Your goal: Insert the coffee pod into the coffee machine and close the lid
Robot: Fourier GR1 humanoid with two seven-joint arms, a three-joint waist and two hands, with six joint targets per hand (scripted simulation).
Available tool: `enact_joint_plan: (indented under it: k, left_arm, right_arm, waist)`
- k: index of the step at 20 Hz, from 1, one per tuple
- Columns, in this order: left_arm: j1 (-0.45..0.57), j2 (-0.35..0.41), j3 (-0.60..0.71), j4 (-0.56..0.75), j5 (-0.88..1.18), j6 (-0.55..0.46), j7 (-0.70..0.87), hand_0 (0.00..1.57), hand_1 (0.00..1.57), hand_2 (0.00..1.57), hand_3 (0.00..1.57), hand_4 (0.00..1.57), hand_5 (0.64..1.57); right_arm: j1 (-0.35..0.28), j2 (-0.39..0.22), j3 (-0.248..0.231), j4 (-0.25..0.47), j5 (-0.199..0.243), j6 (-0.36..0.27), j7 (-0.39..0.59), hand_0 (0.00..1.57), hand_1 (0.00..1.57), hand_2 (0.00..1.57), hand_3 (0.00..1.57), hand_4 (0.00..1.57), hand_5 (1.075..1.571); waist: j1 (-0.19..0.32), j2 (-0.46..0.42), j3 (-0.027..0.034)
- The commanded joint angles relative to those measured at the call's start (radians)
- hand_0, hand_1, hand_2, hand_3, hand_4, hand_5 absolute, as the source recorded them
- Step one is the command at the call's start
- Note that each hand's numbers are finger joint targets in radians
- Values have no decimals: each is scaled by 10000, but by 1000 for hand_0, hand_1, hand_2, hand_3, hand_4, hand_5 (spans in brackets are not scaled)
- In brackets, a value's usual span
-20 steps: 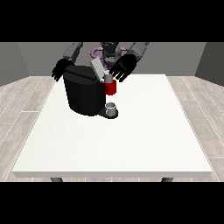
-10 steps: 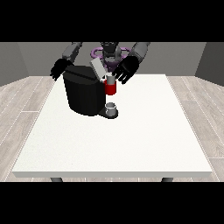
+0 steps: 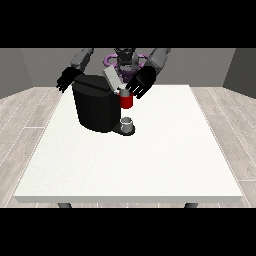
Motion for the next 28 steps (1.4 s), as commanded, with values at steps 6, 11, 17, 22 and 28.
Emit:
enact_joint_plan:
  k: [6,11,17,22,28]
  left_arm:
    - [367,-272,-321,-93,-376,283,-188,1118,1118,1158,990,442,1571]
    - [501,250,-179,148,-396,44,-463,1051,1051,1118,953,365,1571]
    - [185,374,-103,168,-529,347,-576,1018,1018,1086,904,369,1571]
    - [-280,678,-546,127,-809,-821,-616,0,0,0,0,0,1571]
    - [204,788,-586,-16,-910,-883,-1020,0,0,0,0,0,1571]
  right_arm:
    - [31,18,-90,148,92,-256,126,0,0,0,0,380,1571]
    - [562,-27,188,-383,109,1,236,0,0,0,0,438,1571]
    - [285,107,275,-494,-26,123,107,0,0,0,0,415,1571]
    - [-117,-220,-152,55,0,-2,48,0,0,0,0,411,1571]
    - [698,319,85,252,141,-236,-688,0,0,0,0,360,1571]
  waist:
    - [288,-161,-7]
    - [25,-395,-8]
    - [-196,121,-8]
    - [66,212,-4]
    - [352,-158,-5]
